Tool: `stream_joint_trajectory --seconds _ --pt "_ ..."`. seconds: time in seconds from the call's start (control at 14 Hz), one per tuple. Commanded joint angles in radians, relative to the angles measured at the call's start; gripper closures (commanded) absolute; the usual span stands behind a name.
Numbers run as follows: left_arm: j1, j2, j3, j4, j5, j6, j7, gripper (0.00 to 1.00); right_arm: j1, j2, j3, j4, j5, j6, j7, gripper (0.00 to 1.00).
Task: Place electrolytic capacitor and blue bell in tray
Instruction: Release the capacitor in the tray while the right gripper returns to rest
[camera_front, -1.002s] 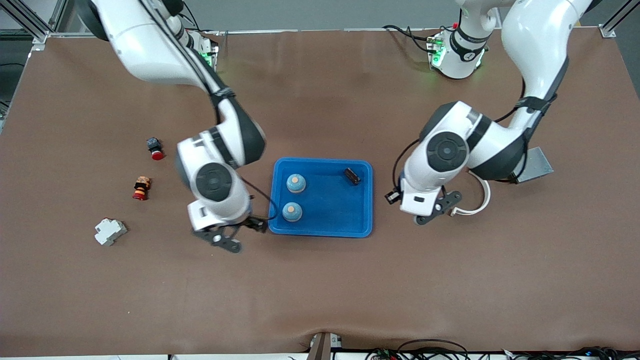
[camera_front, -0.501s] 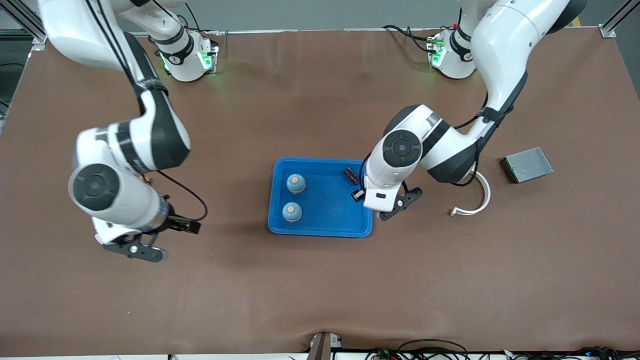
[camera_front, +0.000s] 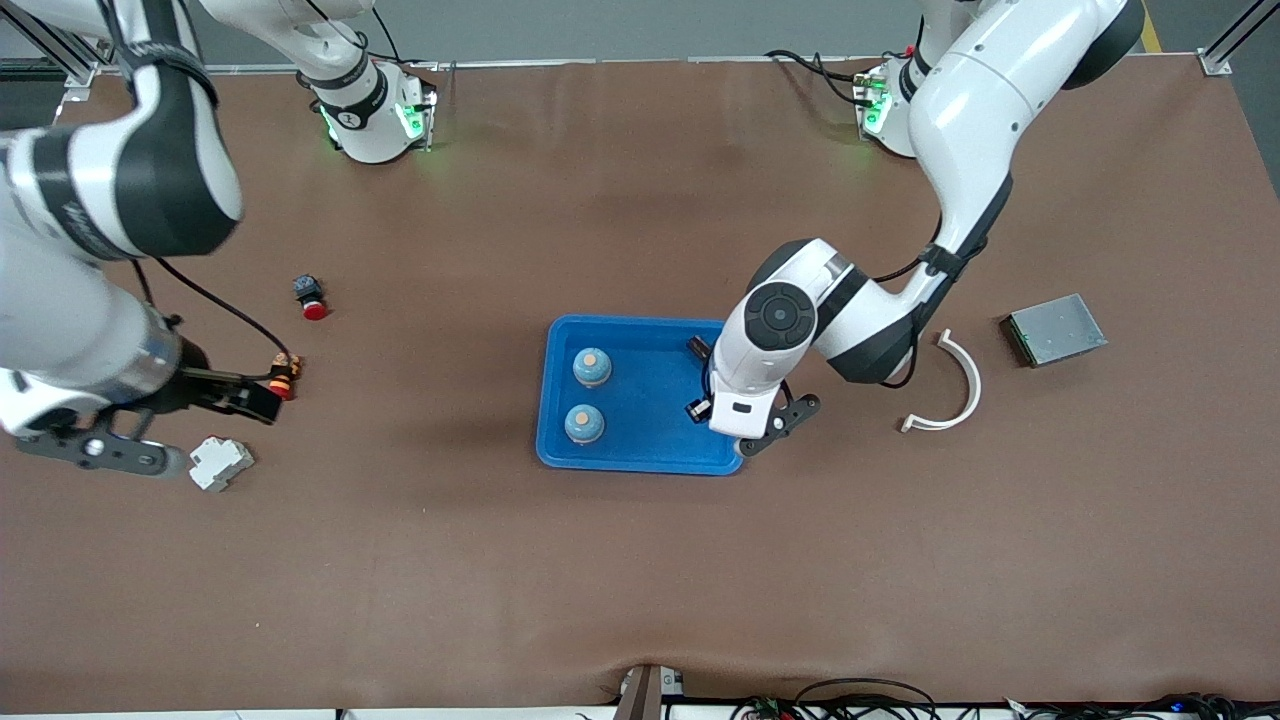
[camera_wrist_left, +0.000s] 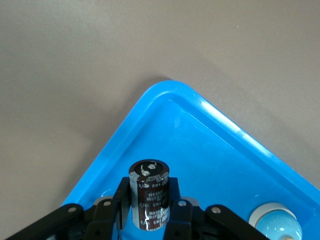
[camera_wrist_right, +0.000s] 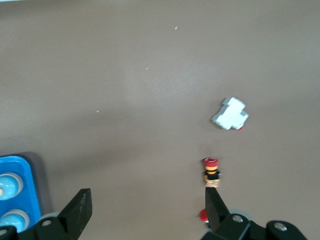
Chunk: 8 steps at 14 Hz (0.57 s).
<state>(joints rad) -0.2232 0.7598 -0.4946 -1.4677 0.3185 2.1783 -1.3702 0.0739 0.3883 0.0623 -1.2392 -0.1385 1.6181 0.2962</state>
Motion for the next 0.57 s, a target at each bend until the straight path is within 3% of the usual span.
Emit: stream_joint_trajectory --seconds 0.0,0.5 --pt "-0.065 0.024 0.048 0.027 0.002 0.017 -0.033 1.00 -0.072 -0.023 0.016 -0.037 0.005 0.023 -0.133 0.00" --pt "-0.099 0.061 0.056 0.023 0.005 0.021 -0.046 1.00 -0.104 -0.121 0.017 -0.037 0.031 -0.075 -0.173 0.00"
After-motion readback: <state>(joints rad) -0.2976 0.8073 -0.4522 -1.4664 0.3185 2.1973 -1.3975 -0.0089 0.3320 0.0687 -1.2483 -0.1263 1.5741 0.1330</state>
